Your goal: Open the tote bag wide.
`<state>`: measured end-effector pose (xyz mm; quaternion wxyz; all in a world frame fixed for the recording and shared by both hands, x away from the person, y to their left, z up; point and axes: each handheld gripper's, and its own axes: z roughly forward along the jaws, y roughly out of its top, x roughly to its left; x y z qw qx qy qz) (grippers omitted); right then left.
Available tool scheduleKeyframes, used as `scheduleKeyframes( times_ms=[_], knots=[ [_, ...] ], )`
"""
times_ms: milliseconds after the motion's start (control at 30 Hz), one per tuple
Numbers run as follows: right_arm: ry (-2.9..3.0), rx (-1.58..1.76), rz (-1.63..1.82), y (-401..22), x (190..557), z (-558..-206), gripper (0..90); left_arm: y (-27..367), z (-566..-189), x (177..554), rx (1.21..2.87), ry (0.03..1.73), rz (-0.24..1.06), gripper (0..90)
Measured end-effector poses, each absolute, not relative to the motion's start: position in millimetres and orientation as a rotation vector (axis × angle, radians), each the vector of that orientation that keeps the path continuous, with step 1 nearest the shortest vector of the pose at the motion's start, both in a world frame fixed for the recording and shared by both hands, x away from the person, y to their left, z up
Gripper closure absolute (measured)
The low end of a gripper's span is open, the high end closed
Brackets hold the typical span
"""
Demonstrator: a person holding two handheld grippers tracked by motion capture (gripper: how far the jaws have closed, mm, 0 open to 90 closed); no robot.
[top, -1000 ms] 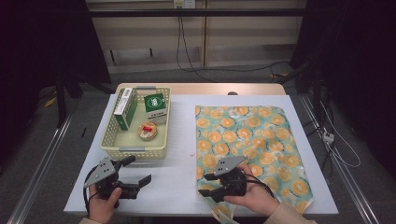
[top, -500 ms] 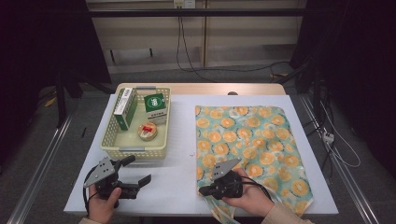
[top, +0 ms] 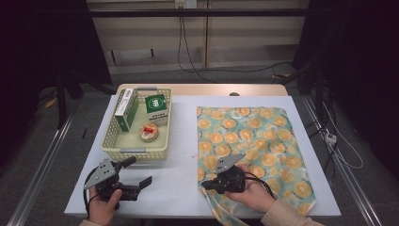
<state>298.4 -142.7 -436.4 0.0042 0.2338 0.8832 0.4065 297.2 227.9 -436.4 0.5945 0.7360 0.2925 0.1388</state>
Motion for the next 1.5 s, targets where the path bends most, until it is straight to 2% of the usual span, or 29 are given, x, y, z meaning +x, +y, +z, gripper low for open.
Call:
scheduleKeyframes(
  times_ms=[500, 533, 600, 667, 733, 833, 1067, 1133, 1167, 1267, 1500],
  knots=[
    [2.729, 0.750, 1.314, -142, 308, -426, 90.0, 228, -436, 296, 1.707, 0.676, 0.322, 4.5],
    [2.742, 0.752, 1.317, -141, 305, -427, 82.9, 228, -436, 297, 1.707, 0.678, 0.322, 4.5],
    [2.734, 0.746, 1.283, -139, 301, -429, 53.5, 228, -436, 297, 1.709, 0.678, 0.321, 4.5],
    [2.749, 0.719, 1.242, -135, 294, -432, 43.1, 228, -437, 297, 1.711, 0.677, 0.320, 4.5],
    [2.760, 0.716, 1.194, -132, 289, -436, 28.4, 227, -436, 297, 1.713, 0.675, 0.321, 4.5],
    [2.796, 0.668, 1.132, -132, 284, -443, 32.3, 226, -437, 297, 1.716, 0.677, 0.319, 4.5],
    [2.775, 0.615, 1.076, -136, 285, -448, 57.1, 227, -437, 297, 1.713, 0.678, 0.318, 4.5],
    [2.792, 0.619, 1.080, -136, 285, -446, 83.7, 227, -437, 297, 1.713, 0.677, 0.319, 4.5],
    [2.819, 0.609, 1.096, -136, 285, -446, 86.8, 227, -437, 297, 1.713, 0.679, 0.319, 4.5],
    [2.823, 0.617, 1.090, -135, 285, -446, 89.9, 227, -436, 297, 1.712, 0.678, 0.319, 4.5],
    [2.797, 0.686, 1.158, -135, 293, -442, 90.0, 227, -436, 297, 1.710, 0.676, 0.319, 4.5]
  ],
)
